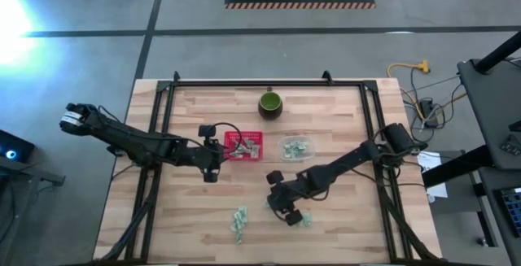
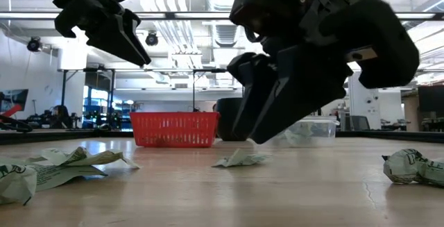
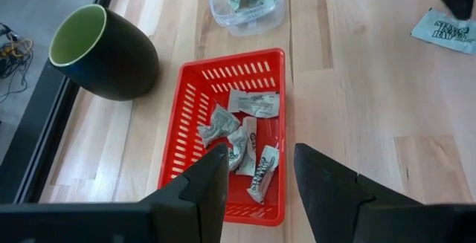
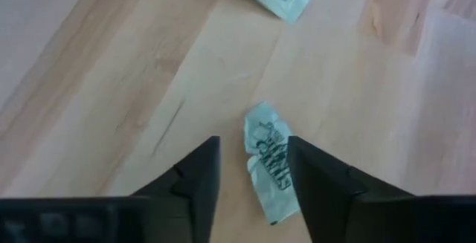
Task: Pick and place items into bin
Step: Put the stevia packet into the transparent bin
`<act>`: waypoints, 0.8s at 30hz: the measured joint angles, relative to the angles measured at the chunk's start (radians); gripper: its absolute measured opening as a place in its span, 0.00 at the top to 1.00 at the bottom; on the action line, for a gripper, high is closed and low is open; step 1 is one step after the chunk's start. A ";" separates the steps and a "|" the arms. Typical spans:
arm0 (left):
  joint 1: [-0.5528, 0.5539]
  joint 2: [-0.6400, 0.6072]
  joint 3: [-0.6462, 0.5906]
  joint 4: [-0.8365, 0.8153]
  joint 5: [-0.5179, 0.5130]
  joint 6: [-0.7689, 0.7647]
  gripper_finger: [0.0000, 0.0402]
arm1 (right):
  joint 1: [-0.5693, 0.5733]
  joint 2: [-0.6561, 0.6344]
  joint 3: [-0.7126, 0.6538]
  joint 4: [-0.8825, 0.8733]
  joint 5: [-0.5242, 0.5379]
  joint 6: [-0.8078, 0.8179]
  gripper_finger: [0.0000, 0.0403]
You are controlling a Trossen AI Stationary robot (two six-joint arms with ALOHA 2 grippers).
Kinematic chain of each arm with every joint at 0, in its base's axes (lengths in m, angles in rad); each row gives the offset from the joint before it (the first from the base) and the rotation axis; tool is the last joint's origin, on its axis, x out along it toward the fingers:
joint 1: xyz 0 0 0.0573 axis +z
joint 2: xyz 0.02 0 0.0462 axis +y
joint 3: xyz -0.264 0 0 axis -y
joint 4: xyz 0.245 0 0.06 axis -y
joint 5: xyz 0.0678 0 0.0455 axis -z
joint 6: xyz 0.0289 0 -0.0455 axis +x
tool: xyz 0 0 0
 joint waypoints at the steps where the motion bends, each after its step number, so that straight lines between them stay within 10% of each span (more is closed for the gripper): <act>1: 0.000 0.000 0.000 0.000 0.000 0.000 0.66 | -0.003 0.000 -0.006 0.012 0.000 0.000 0.62; 24: 0.000 0.000 0.000 -0.001 0.000 0.000 0.66 | -0.034 0.033 -0.051 0.068 -0.002 0.078 0.52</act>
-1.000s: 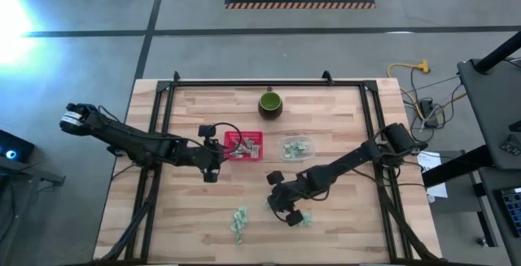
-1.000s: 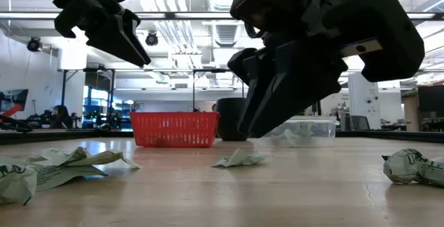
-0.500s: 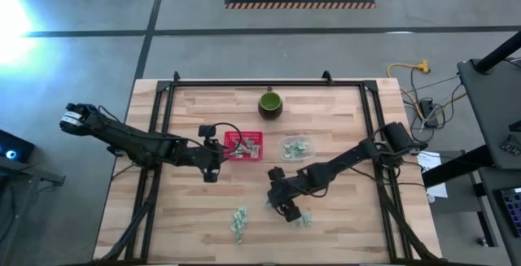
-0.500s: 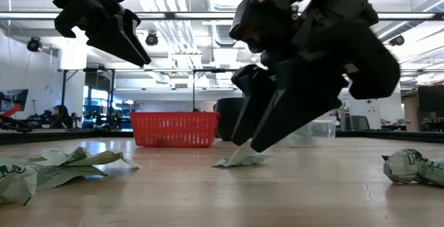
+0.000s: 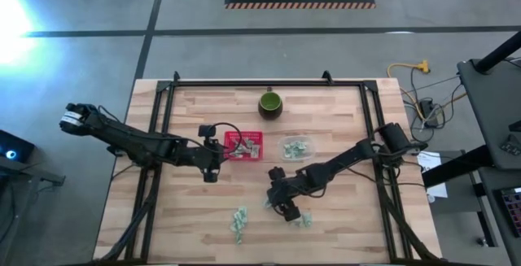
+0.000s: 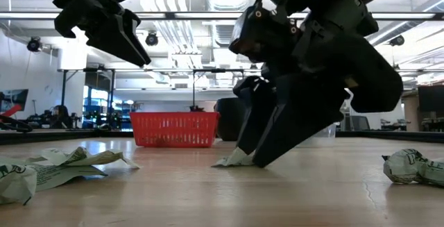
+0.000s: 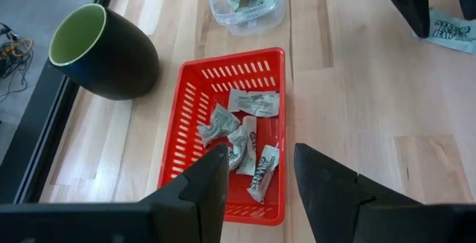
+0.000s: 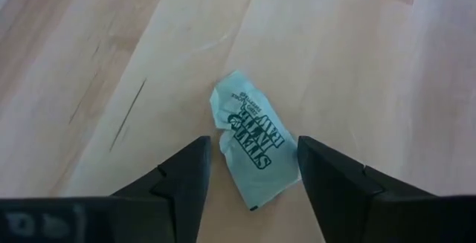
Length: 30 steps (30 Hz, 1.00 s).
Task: Pick and place items into bin
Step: Put the stevia packet into the transparent bin
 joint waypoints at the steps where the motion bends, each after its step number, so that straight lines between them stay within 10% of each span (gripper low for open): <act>1: 0.000 0.000 0.000 0.001 0.000 0.000 0.66 | -0.001 0.003 0.001 0.002 -0.002 0.000 0.51; 30: 0.000 0.000 -0.009 0.000 0.000 0.000 0.66 | -0.010 -0.013 0.012 -0.041 0.010 -0.084 0.94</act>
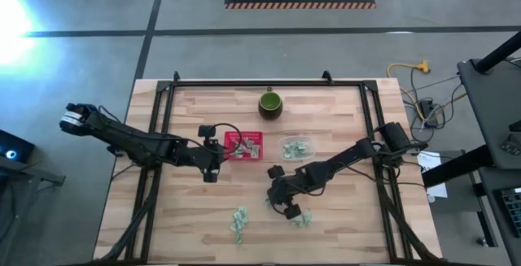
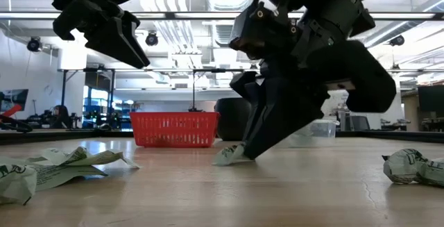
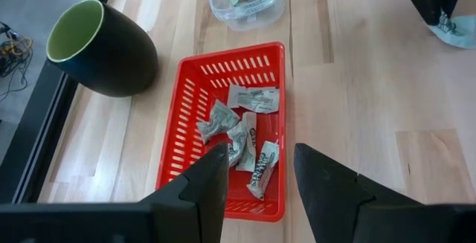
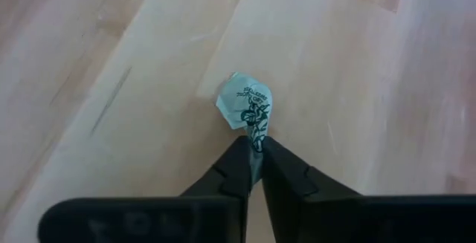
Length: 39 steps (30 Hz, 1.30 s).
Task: Pick and place items into bin
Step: Put the stevia packet into the transparent bin
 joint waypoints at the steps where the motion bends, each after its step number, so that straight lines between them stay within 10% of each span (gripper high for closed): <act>1: 0.000 0.000 0.000 0.001 0.000 0.000 0.66 | 0.000 -0.001 0.005 -0.007 0.000 -0.001 0.95; 15: 0.000 0.000 -0.003 0.015 0.000 0.000 0.66 | 0.005 -0.068 0.045 -0.171 0.040 0.015 0.96; 39: 0.000 0.000 -0.004 0.035 0.000 0.009 0.66 | 0.025 -0.313 -0.055 -0.534 0.679 0.302 0.96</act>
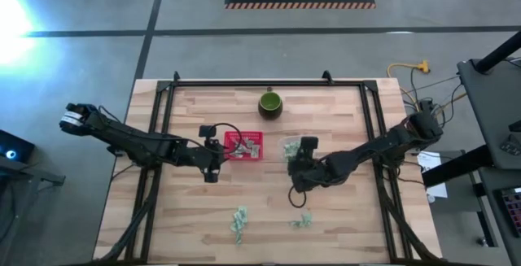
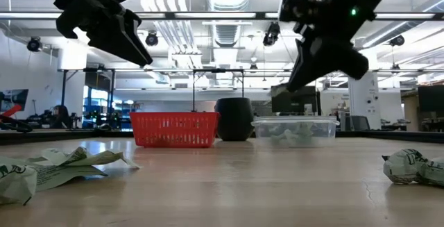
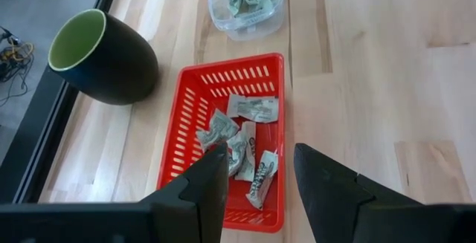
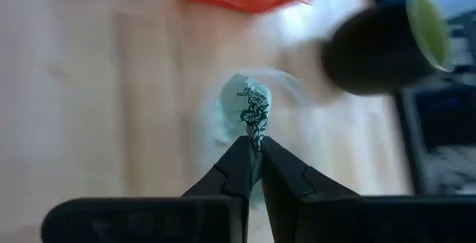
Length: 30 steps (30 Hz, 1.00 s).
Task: Pick and place items into bin
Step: Put the stevia packet into the transparent bin
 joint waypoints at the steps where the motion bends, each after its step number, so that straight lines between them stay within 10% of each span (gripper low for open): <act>1: 0.000 0.000 0.000 0.004 0.000 0.000 0.66 | -0.005 -0.003 -0.012 -0.001 0.027 0.000 0.96; 30: 0.000 0.000 0.000 0.015 0.000 0.000 0.66 | -0.126 -0.011 -0.123 0.039 0.053 0.089 0.91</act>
